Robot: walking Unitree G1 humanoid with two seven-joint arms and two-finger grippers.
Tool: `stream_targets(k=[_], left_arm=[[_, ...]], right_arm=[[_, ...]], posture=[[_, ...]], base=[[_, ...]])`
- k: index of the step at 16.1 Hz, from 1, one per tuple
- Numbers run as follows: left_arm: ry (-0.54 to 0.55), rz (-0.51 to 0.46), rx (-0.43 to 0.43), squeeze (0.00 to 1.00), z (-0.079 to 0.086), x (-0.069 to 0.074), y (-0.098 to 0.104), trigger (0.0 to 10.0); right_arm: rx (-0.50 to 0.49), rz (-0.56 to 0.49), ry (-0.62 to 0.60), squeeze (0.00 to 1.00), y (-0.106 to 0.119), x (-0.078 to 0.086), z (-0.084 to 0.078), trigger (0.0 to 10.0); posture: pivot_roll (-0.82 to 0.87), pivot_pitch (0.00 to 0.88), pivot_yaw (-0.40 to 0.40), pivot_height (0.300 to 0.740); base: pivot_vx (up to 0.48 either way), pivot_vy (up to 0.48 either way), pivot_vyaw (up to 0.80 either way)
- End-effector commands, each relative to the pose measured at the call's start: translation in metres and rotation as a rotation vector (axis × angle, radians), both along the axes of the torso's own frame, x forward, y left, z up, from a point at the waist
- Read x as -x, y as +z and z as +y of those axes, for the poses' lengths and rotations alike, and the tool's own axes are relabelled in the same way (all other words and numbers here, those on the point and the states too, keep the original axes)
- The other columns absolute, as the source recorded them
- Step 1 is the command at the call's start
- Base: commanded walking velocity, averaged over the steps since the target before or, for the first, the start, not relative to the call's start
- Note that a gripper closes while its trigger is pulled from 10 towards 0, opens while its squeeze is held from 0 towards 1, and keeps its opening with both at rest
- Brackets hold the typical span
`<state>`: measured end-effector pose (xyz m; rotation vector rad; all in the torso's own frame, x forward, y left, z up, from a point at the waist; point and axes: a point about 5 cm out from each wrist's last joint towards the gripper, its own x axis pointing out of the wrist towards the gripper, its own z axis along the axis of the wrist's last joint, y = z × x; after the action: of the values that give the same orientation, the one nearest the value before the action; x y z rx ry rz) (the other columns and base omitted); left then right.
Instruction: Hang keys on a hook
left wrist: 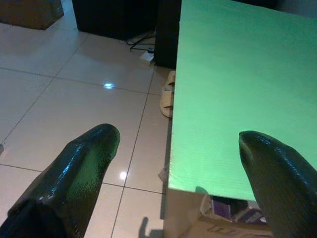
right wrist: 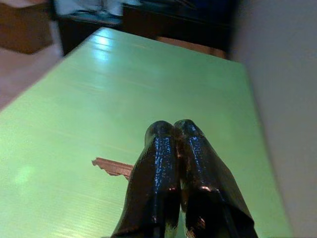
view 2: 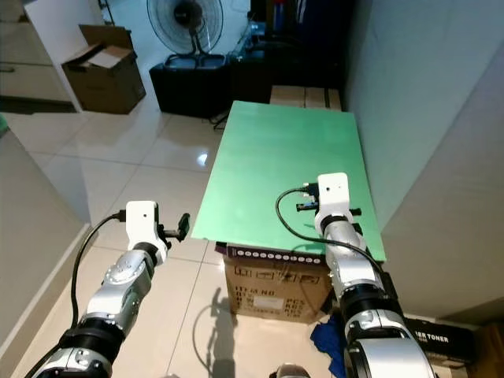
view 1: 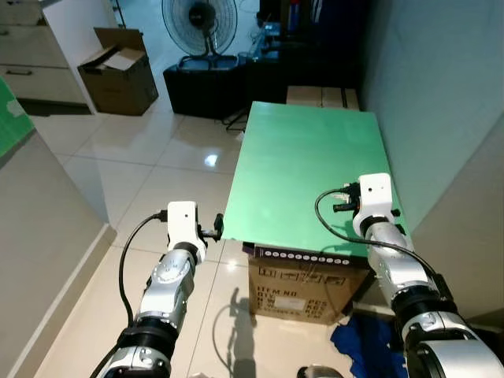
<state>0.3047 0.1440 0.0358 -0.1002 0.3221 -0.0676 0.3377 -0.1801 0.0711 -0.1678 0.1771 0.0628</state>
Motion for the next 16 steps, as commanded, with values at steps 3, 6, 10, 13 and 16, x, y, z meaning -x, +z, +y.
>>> stream_targets(k=[3,6,10,13,16], left_arm=[[0.007,0.001,-0.008,0.00,0.002,0.000,0.000,10.0],[-0.008,-0.007,-0.022,0.00,0.001,0.000,0.001,10.0],[-0.007,-0.008,-0.025,0.00,0.003,-0.002,0.002,10.0],[-0.025,-0.012,-0.028,0.00,-0.002,-0.002,0.003,10.0],[-0.043,-0.012,-0.040,0.00,-0.004,-0.001,0.002,10.0]], right_arm=[[0.024,0.015,0.093,0.00,-0.005,0.001,0.017,0.0],[-0.024,0.031,-0.107,0.00,-0.004,-0.001,-0.012,0.0],[0.031,0.048,-0.086,0.00,-0.005,-0.004,-0.008,0.0],[0.033,0.047,-0.176,0.00,-0.004,-0.005,-0.020,0.0],[0.018,0.029,-0.120,0.00,-0.004,-0.005,-0.010,0.0]], posture=[[-0.15,0.000,0.066,0.740],[-0.14,0.000,0.064,0.740],[-0.15,0.000,0.068,0.740],[-0.15,0.000,0.075,0.740],[-0.14,0.000,0.061,0.740]], base=[[0.000,0.000,0.00],[0.000,0.000,0.00],[0.000,0.000,0.00],[0.000,0.000,0.00],[0.000,0.000,0.00]])
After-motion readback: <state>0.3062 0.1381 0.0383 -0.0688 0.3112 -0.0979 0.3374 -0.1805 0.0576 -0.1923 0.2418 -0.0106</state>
